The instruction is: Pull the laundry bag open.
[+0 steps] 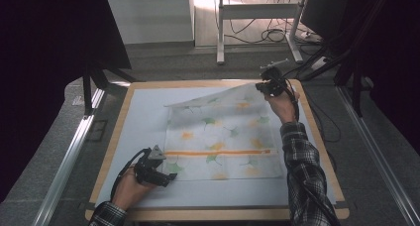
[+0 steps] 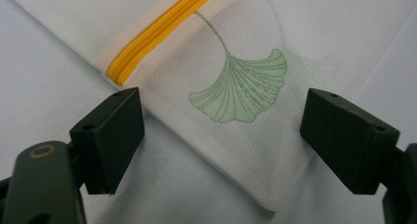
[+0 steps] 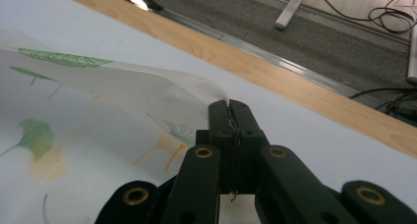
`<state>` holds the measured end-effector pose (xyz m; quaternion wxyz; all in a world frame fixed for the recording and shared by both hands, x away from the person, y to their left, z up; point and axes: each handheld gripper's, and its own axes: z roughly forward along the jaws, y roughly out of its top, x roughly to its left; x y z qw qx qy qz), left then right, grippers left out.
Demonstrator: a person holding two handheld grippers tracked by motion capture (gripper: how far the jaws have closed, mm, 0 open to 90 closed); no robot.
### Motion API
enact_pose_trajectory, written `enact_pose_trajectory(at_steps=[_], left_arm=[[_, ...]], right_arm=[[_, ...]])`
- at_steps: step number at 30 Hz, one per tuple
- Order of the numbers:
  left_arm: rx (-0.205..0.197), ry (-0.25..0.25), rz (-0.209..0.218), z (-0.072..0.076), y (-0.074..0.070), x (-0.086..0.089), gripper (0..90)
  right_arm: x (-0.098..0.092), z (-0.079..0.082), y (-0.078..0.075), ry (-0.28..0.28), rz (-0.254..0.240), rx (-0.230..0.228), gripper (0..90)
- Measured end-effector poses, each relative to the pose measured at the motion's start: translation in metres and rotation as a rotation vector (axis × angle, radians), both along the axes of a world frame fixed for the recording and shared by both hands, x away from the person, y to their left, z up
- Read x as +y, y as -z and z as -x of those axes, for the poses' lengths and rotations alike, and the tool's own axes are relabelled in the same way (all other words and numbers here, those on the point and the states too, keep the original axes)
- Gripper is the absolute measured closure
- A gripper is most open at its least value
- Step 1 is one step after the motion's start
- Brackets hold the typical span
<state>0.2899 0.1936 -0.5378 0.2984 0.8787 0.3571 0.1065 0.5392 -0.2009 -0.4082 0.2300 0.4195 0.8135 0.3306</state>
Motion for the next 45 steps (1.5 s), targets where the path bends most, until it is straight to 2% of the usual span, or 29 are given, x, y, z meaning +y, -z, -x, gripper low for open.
enact_pose_trajectory(at_steps=[2, 4, 6, 10, 14, 17, 18, 19, 22, 23, 24, 25, 26, 27, 28, 29, 30, 31, 32, 33, 34, 35, 36, 39, 40, 41, 42, 43, 45], left_arm=[[-0.007, 0.000, -0.003, 0.000, 0.000, 0.000, 16.0], [-0.008, 0.002, -0.005, 0.000, 0.000, 0.000, 16.1], [-0.008, 0.001, -0.004, 0.001, 0.000, -0.001, 16.2], [-0.010, 0.002, -0.005, 0.001, 0.000, -0.001, 16.3], [-0.009, 0.004, -0.006, 0.002, 0.000, -0.002, 16.2], [-0.005, 0.007, -0.004, 0.001, 0.000, -0.002, 16.2], [-0.005, 0.007, -0.004, 0.001, 0.000, -0.002, 16.2], [0.000, 0.007, 0.001, 0.001, 0.000, -0.001, 16.2], [-0.001, 0.008, -0.001, 0.000, 0.000, -0.001, 16.1], [0.002, 0.004, 0.000, 0.001, 0.000, -0.001, 16.0], [0.002, 0.004, 0.000, 0.001, 0.000, -0.001, 16.0], [0.002, 0.003, 0.002, 0.001, 0.000, -0.002, 15.9], [0.002, 0.003, 0.002, 0.001, 0.000, -0.002, 15.7], [0.005, 0.001, 0.002, 0.000, 0.000, -0.002, 15.2], [0.003, -0.001, 0.006, 0.000, 0.000, -0.003, 14.9], [0.001, -0.003, 0.000, 0.000, 0.000, -0.004, 14.9], [-0.007, -0.009, -0.003, 0.000, -0.001, -0.005, 14.9], [-0.036, -0.007, -0.012, 0.001, -0.004, -0.011, 16.7], [-0.036, -0.007, -0.012, 0.001, -0.004, -0.011, 17.1], [-0.036, 0.007, -0.016, 0.000, -0.003, -0.017, 19.4], [-0.036, 0.007, -0.016, 0.000, -0.003, -0.017, 23.8], [-0.008, 0.013, 0.021, -0.002, -0.002, -0.021, 29.5], [-0.010, 0.012, 0.016, -0.002, -0.004, -0.022, 33.3], [-0.020, 0.003, 0.029, -0.001, -0.004, -0.022, 60.4], [-0.017, 0.009, 0.036, -0.001, -0.004, -0.021, 66.6], [-0.015, 0.003, 0.035, -0.002, -0.004, -0.021, 77.4], [-0.019, 0.014, 0.025, -0.003, -0.005, -0.020, 84.4], [-0.025, 0.025, 0.010, -0.003, -0.005, -0.022, 89.7], [-0.036, 0.034, -0.005, -0.002, -0.006, -0.023, 89.9]], right_arm=[[0.002, -0.012, -0.003, 0.028, -0.004, -0.009, 87.5], [0.003, -0.019, -0.005, 0.047, -0.005, -0.031, 80.5], [0.004, -0.024, -0.006, 0.069, 0.001, -0.046, 71.4], [0.004, -0.026, -0.008, 0.092, 0.003, -0.058, 63.8], [0.002, -0.023, -0.006, 0.087, 0.011, -0.046, 61.6], [0.000, -0.019, -0.001, 0.066, -0.024, -0.003, 58.1], [0.000, -0.019, -0.001, 0.066, -0.024, -0.003, 58.1], [0.001, -0.011, 0.004, 0.028, -0.023, 0.011, 57.6], [0.001, -0.002, 0.008, -0.004, -0.032, 0.026, 57.0], [0.001, 0.009, 0.015, -0.037, -0.049, 0.051, 55.3], [0.001, 0.009, 0.015, -0.037, -0.049, 0.051, 55.3], [0.003, 0.020, 0.024, -0.080, -0.065, 0.078, 54.3], [0.003, 0.020, 0.024, -0.080, -0.065, 0.078, 54.3], [0.010, 0.036, 0.039, -0.141, -0.063, 0.107, 53.3], [0.016, 0.043, 0.047, -0.169, -0.056, 0.114, 53.1], [0.016, 0.043, 0.047, -0.169, -0.056, 0.114, 53.1], [0.022, 0.050, 0.055, -0.199, -0.052, 0.124, 52.6], [0.035, 0.062, 0.070, -0.260, -0.045, 0.147, 50.8], [0.035, 0.062, 0.070, -0.260, -0.045, 0.147, 50.8], [0.049, 0.072, 0.082, -0.311, -0.040, 0.166, 47.8], [0.049, 0.072, 0.082, -0.311, -0.040, 0.166, 47.8], [0.059, 0.078, 0.091, -0.342, -0.024, 0.173, 42.9], [0.064, 0.080, 0.095, -0.352, -0.015, 0.178, 41.5], [0.070, 0.081, 0.102, -0.368, 0.017, 0.170, 40.5], [0.070, 0.080, 0.103, -0.368, 0.017, 0.172, 40.4], [0.069, 0.080, 0.102, -0.364, 0.015, 0.172, 40.3], [0.068, 0.080, 0.102, -0.358, 0.011, 0.171, 40.4], [0.068, 0.080, 0.101, -0.358, 0.007, 0.170, 40.4], [0.066, 0.081, 0.099, -0.357, 0.003, 0.166, 40.4]])
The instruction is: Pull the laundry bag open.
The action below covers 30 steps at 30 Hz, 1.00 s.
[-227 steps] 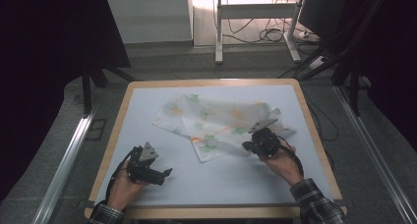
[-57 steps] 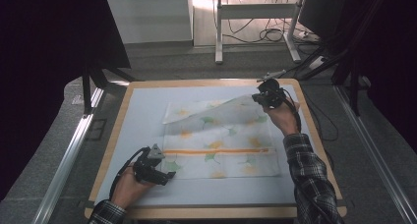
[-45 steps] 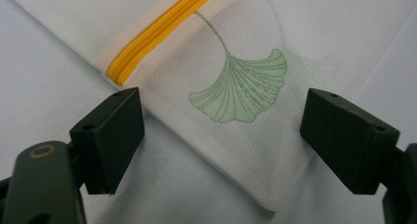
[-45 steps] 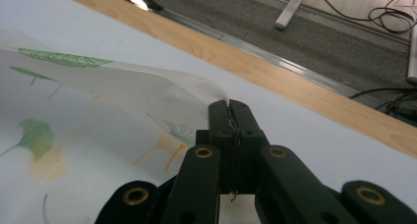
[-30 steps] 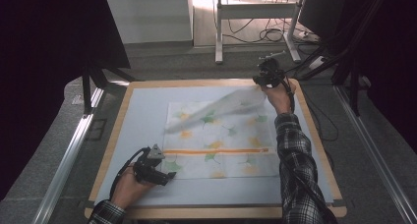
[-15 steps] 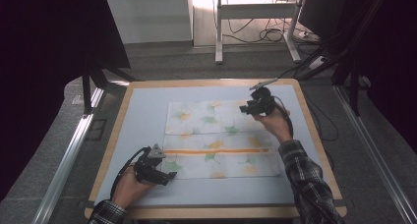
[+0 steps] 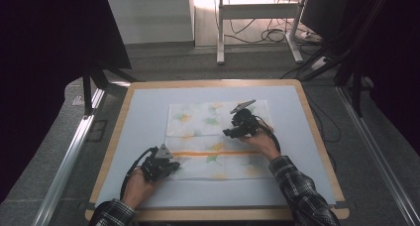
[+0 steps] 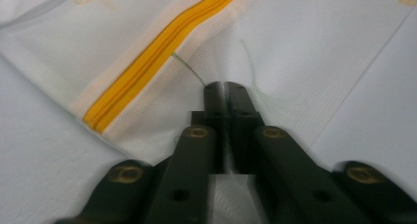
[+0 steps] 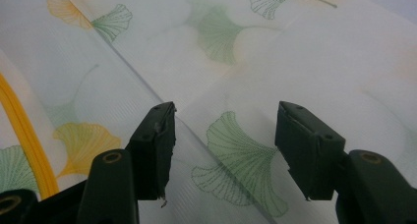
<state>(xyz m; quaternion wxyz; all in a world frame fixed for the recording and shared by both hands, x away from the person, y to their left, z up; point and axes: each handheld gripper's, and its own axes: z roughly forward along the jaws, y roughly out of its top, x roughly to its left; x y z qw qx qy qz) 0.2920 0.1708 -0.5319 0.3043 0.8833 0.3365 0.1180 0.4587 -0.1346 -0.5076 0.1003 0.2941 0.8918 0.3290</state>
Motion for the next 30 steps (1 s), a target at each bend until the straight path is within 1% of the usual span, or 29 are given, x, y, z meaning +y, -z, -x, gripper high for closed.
enact_pose_trajectory(at_steps=[1, 2, 3, 4, 6, 7, 8, 9, 10, 12, 13, 14, 15, 16, 17, 18, 19, 20, 21, 22, 23, 24, 25, 26, 27, 28, 30], left_arm=[[-0.006, 0.005, -0.005, 0.001, 0.000, -0.001, 90.0], [0.016, 0.047, -0.001, 0.005, -0.002, 0.001, 90.0], [0.028, 0.069, 0.010, 0.009, -0.003, 0.002, 90.0], [0.037, 0.089, 0.010, 0.015, -0.004, 0.003, 90.0], [0.046, 0.123, -0.012, 0.028, -0.005, 0.006, 90.0], [0.046, 0.123, -0.012, 0.028, -0.005, 0.006, 90.0], [0.051, 0.134, -0.023, 0.033, -0.006, 0.008, 90.0], [0.063, 0.149, -0.027, 0.042, -0.006, 0.011, 90.0], [0.079, 0.157, -0.019, 0.053, -0.005, 0.020, 90.0], [0.092, 0.148, -0.002, 0.057, -0.005, 0.029, 89.9], [0.092, 0.148, -0.002, 0.057, -0.005, 0.029, 88.9], [0.066, 0.118, 0.043, 0.055, -0.007, 0.034, 84.1], [0.066, 0.118, 0.043, 0.055, -0.007, 0.034, 70.1], [0.031, 0.059, 0.056, 0.048, -0.008, 0.037, 59.0], [0.031, 0.059, 0.056, 0.048, -0.008, 0.037, 52.3], [0.026, 0.000, 0.044, 0.041, -0.005, 0.039, 44.1], [0.033, -0.030, 0.023, 0.038, -0.002, 0.039, 37.2], [0.030, -0.048, -0.004, 0.035, -0.001, 0.038, 34.6], [0.010, -0.064, -0.021, 0.035, 0.000, 0.037, 31.3], [-0.011, -0.073, -0.053, 0.036, 0.001, 0.035, 28.2], [-0.011, -0.073, -0.053, 0.036, 0.001, 0.035, 26.5], [-0.024, -0.071, -0.067, 0.036, 0.001, 0.033, 25.1], [-0.029, -0.067, -0.070, 0.036, 0.001, 0.033, 25.0], [-0.020, -0.068, -0.066, 0.035, 0.002, 0.034, 25.1], [-0.020, -0.068, -0.066, 0.035, 0.002, 0.034, 25.1], [-0.007, -0.071, -0.056, 0.034, 0.002, 0.034, 25.1], [-0.005, -0.071, -0.057, 0.034, 0.002, 0.034, 25.1]], right_arm=[[-0.001, 0.001, -0.001, 0.002, -0.001, -0.003, 40.4], [-0.002, 0.004, -0.005, -0.001, -0.007, -0.003, 40.8], [-0.003, 0.006, -0.006, -0.005, -0.006, -0.008, 40.8], [-0.004, 0.008, -0.008, -0.008, -0.005, -0.009, 40.9], [-0.006, 0.013, -0.012, -0.018, -0.007, -0.017, 41.5], [-0.006, 0.016, -0.014, -0.021, -0.009, -0.014, 41.6], [-0.007, 0.019, -0.015, -0.026, -0.011, -0.014, 41.7], [-0.007, 0.023, -0.016, -0.035, -0.012, -0.014, 41.9], [-0.006, 0.027, -0.017, -0.046, -0.018, -0.012, 42.0], [-0.003, 0.034, -0.016, -0.065, -0.033, 0.004, 41.9], [-0.003, 0.034, -0.016, -0.065, -0.033, 0.004, 41.9], [0.006, 0.042, -0.011, -0.110, -0.037, 0.027, 40.7], [0.006, 0.042, -0.011, -0.110, -0.037, 0.027, 40.7], [0.016, 0.049, -0.005, -0.142, -0.019, 0.032, 39.0], [0.016, 0.049, -0.005, -0.142, -0.019, 0.032, 39.0], [0.024, 0.053, 0.002, -0.177, 0.013, 0.031, 37.7], [0.026, 0.054, 0.005, -0.178, 0.044, 0.016, 38.0], [0.028, 0.054, 0.008, -0.180, 0.087, -0.017, 39.6], [0.028, 0.053, 0.012, -0.183, 0.108, -0.036, 40.9], [0.026, 0.049, 0.013, -0.178, 0.084, -0.026, 48.3], [0.026, 0.049, 0.013, -0.178, 0.084, -0.026, 48.3], [0.024, 0.046, 0.013, -0.198, 0.082, -0.051, 66.3], [0.024, 0.046, 0.013, -0.215, 0.080, -0.057, 75.8], [0.025, 0.046, 0.014, -0.223, 0.078, -0.060, 82.6], [0.025, 0.046, 0.014, -0.223, 0.078, -0.060, 82.6], [0.028, 0.047, 0.013, -0.216, 0.095, -0.065, 89.2], [0.031, 0.046, 0.011, -0.218, 0.124, -0.059, 89.6]])
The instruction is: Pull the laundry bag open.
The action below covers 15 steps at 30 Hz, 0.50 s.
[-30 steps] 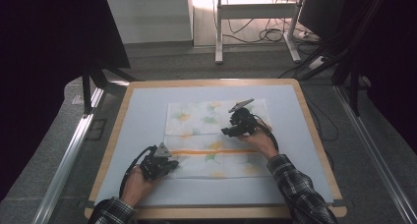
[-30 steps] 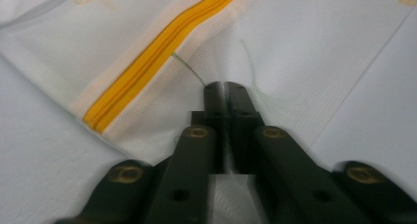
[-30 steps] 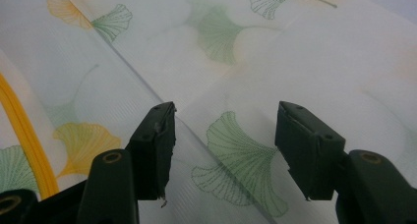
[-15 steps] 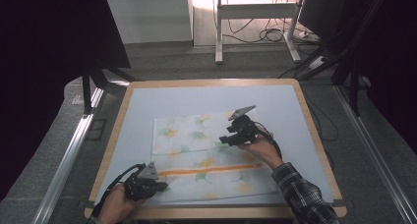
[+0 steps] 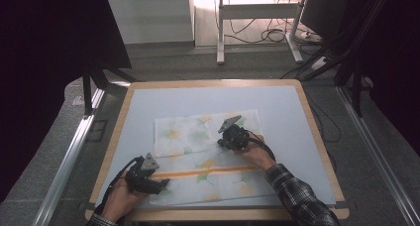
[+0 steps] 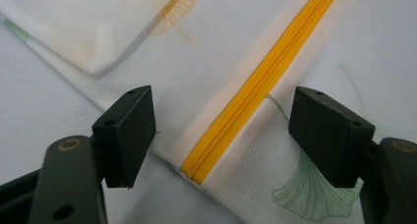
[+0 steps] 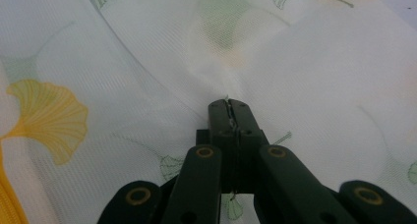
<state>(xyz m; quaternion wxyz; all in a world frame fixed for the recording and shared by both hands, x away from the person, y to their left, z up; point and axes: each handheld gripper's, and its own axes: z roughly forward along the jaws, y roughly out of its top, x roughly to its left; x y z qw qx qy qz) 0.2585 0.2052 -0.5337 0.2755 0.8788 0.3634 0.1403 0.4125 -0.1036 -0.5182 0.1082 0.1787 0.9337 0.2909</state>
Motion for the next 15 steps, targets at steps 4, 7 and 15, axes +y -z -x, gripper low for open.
enact_pose_trajectory(at_steps=[4, 7, 15], left_arm=[[-0.005, 0.001, -0.007, 0.001, 0.000, -0.001, 25.3], [0.004, 0.001, 0.000, 0.000, 0.000, 0.000, 25.3], [-0.003, 0.006, -0.004, 0.000, 0.000, 0.000, 25.6]], right_arm=[[0.002, -0.013, -0.012, 0.042, 0.004, -0.007, 89.6], [0.001, -0.032, -0.032, 0.087, -0.037, -0.024, 89.6], [0.011, -0.092, -0.075, 0.217, -0.067, -0.104, 89.0]])
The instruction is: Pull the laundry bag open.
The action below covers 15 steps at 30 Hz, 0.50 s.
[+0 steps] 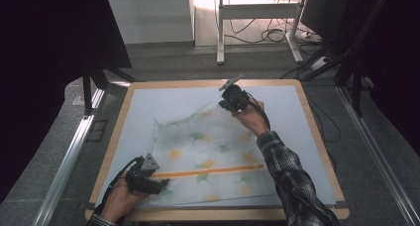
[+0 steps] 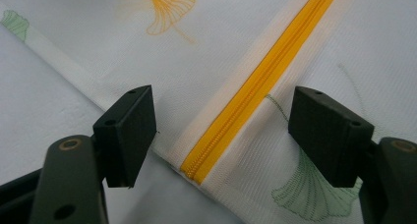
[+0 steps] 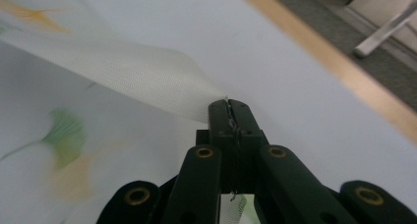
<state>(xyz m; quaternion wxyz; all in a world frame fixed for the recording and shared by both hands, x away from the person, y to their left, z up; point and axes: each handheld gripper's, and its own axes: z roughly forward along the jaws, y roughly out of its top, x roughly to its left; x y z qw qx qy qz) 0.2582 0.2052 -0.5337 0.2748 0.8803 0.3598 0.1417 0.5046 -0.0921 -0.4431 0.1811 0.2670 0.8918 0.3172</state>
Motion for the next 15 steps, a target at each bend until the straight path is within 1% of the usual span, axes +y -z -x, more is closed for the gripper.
enact_pose_trajectory(at_steps=[1, 2, 3, 4, 5, 8, 9, 10, 12, 14, 15], left_arm=[[0.000, 0.000, 0.000, 0.000, 0.000, 0.000, 25.5], [0.000, 0.000, 0.000, 0.000, 0.000, 0.000, 25.5], [0.000, 0.001, -0.001, 0.000, 0.000, 0.000, 25.6], [0.000, 0.001, -0.001, 0.000, 0.000, 0.000, 25.6], [-0.001, 0.002, -0.001, 0.000, 0.000, 0.000, 25.6], [-0.003, 0.001, 0.001, 0.000, 0.000, 0.000, 25.5], [-0.002, 0.001, 0.001, 0.000, 0.000, 0.000, 25.5], [-0.001, 0.001, 0.003, 0.000, 0.000, 0.000, 25.5], [0.001, 0.000, 0.008, 0.000, 0.000, 0.000, 25.5], [0.003, -0.001, 0.009, -0.001, 0.000, 0.001, 25.4], [0.006, -0.002, 0.010, -0.001, 0.000, 0.001, 25.4]], right_arm=[[0.000, 0.000, 0.000, 0.000, 0.000, 0.000, 89.0], [0.002, -0.007, -0.004, 0.019, -0.003, -0.011, 88.7], [0.006, -0.024, -0.012, 0.057, 0.005, -0.046, 87.4], [0.006, -0.024, -0.012, 0.057, 0.005, -0.046, 87.4], [0.009, -0.040, -0.017, 0.108, 0.005, -0.069, 78.2], [0.008, -0.060, -0.021, 0.191, 0.000, -0.082, 64.0], [0.007, -0.064, -0.023, 0.208, -0.001, -0.083, 63.8], [0.005, -0.068, -0.025, 0.226, -0.016, -0.074, 62.2], [0.003, -0.071, -0.026, 0.239, -0.032, -0.067, 60.2], [0.002, -0.069, -0.026, 0.232, -0.022, -0.066, 58.6], [0.002, -0.067, -0.026, 0.222, -0.009, -0.073, 57.4]])
